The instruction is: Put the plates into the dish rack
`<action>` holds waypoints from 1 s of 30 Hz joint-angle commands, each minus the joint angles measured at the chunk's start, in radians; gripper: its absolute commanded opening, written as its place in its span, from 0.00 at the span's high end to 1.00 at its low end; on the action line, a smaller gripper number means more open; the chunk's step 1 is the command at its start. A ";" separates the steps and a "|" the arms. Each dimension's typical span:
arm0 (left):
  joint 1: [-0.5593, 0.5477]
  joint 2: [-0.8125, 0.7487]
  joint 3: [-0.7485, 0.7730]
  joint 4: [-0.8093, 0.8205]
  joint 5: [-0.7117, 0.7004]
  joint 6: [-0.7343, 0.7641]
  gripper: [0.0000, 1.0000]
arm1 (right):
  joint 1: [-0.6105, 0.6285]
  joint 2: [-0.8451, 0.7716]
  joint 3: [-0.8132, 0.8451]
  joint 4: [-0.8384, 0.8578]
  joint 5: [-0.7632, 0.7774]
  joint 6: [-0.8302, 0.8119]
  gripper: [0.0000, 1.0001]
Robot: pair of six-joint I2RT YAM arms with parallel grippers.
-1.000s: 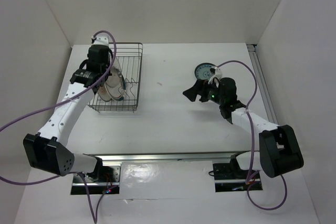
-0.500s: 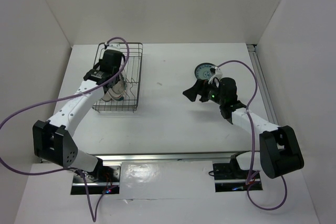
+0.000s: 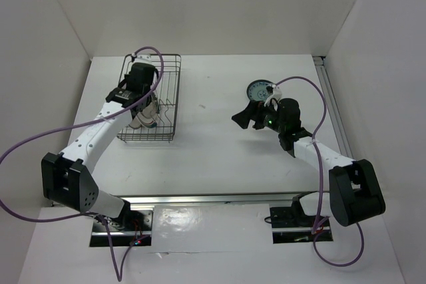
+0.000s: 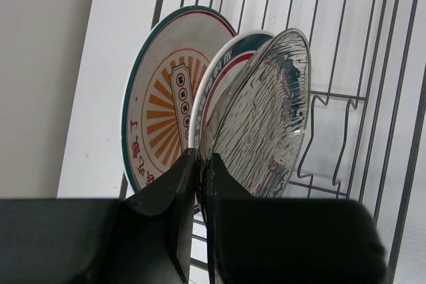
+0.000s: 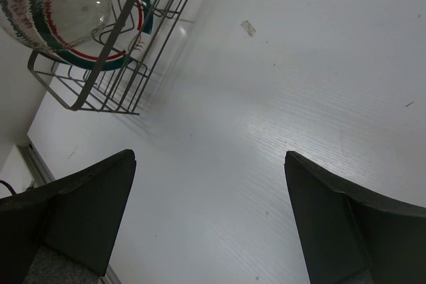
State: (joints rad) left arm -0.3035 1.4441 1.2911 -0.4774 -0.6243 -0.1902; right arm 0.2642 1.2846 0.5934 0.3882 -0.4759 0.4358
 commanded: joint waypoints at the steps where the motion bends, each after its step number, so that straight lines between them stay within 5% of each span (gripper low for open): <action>1: 0.006 -0.036 -0.006 0.036 -0.028 0.001 1.00 | 0.000 -0.008 0.011 0.020 -0.009 -0.019 0.00; 20: -0.035 0.065 0.004 0.008 -0.071 -0.046 0.96 | 0.000 -0.028 -0.007 0.029 -0.009 -0.019 0.00; 22: -0.036 0.065 0.004 0.008 -0.060 -0.046 0.87 | 0.000 -0.028 -0.007 0.029 -0.009 -0.019 0.00; 27: -0.036 0.065 0.004 0.008 -0.051 -0.057 0.43 | 0.000 -0.028 -0.007 0.029 -0.009 -0.019 0.00; 30: -0.036 0.046 0.004 0.017 -0.031 -0.075 0.28 | 0.000 -0.028 -0.007 0.029 -0.009 -0.019 0.00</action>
State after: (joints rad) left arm -0.3347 1.5040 1.2884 -0.4797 -0.6586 -0.2386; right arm 0.2642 1.2842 0.5869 0.3889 -0.4759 0.4355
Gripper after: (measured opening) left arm 0.678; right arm 0.999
